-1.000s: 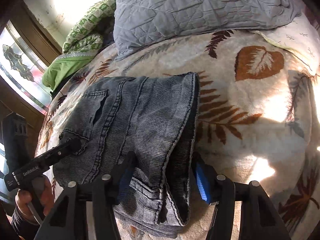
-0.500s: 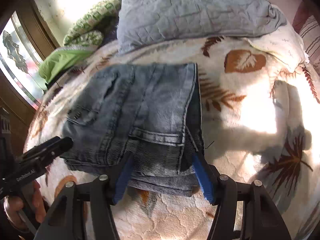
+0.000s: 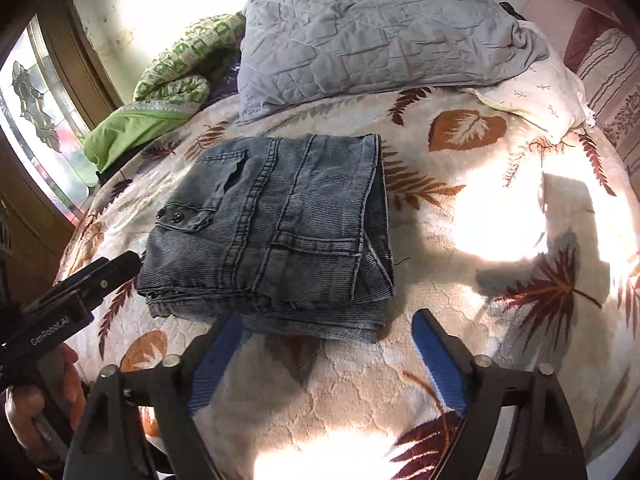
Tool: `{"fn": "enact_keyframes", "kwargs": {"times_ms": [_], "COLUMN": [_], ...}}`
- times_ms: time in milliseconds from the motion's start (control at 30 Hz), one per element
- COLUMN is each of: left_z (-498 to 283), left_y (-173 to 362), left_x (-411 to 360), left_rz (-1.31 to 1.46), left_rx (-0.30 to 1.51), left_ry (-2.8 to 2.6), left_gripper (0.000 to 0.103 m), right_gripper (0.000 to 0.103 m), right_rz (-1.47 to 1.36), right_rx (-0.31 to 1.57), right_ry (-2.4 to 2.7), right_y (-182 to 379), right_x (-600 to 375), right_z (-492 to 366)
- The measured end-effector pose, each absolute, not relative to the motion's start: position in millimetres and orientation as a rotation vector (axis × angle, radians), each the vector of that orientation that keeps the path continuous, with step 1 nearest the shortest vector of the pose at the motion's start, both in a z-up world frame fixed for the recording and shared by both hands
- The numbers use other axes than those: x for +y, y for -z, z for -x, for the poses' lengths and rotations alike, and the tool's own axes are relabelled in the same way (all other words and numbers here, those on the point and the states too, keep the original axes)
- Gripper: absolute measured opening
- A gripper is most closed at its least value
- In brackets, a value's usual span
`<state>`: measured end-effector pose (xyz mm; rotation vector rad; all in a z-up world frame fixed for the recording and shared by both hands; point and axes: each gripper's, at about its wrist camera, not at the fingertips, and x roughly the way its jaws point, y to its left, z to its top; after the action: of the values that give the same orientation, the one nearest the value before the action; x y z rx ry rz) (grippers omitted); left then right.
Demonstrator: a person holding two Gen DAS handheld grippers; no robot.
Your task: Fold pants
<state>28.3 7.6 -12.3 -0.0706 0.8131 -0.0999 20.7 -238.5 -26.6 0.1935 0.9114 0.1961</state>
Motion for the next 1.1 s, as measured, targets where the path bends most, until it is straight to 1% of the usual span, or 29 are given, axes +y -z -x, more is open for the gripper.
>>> {"fn": "enact_keyframes", "kwargs": {"times_ms": [33,100,167,300,467,533,700,1100], "left_z": [-24,-15,-7,3,17,21,25,27], "left_y": [13,15,17,17,-1,-11,-26,-27], "left_x": [7,7,7,7,-3,-7,-18,-25], "left_rz": [0.055,0.042,0.025,0.013,-0.02,-0.012,-0.031,-0.055], "left_rx": [0.811,0.809,0.813,0.839,0.808,0.789,0.783,0.779], "left_ry": [0.086,0.058,0.028,0.004,0.008,0.019,0.036,0.038], "left_gripper": [0.089,0.091,0.095,0.096,0.097,0.101,0.101,0.101], "right_gripper": [0.101,0.101,0.101,0.102,0.102,0.102,0.102,0.102], "right_rz": [-0.184,-0.152,-0.126,-0.113,-0.073,-0.048,-0.016,-0.026], "right_rx": [0.897,0.891,0.899,0.905,0.835,0.805,0.759,0.772], "right_ry": [-0.192,-0.167,-0.134,-0.101,-0.098,-0.108,-0.123,-0.13], "right_y": [26,29,33,34,11,-3,-25,-23], "right_x": [-237,-234,-233,-235,-235,-233,-230,-226], "right_z": [-13,0,9,24,45,53,63,68]}}
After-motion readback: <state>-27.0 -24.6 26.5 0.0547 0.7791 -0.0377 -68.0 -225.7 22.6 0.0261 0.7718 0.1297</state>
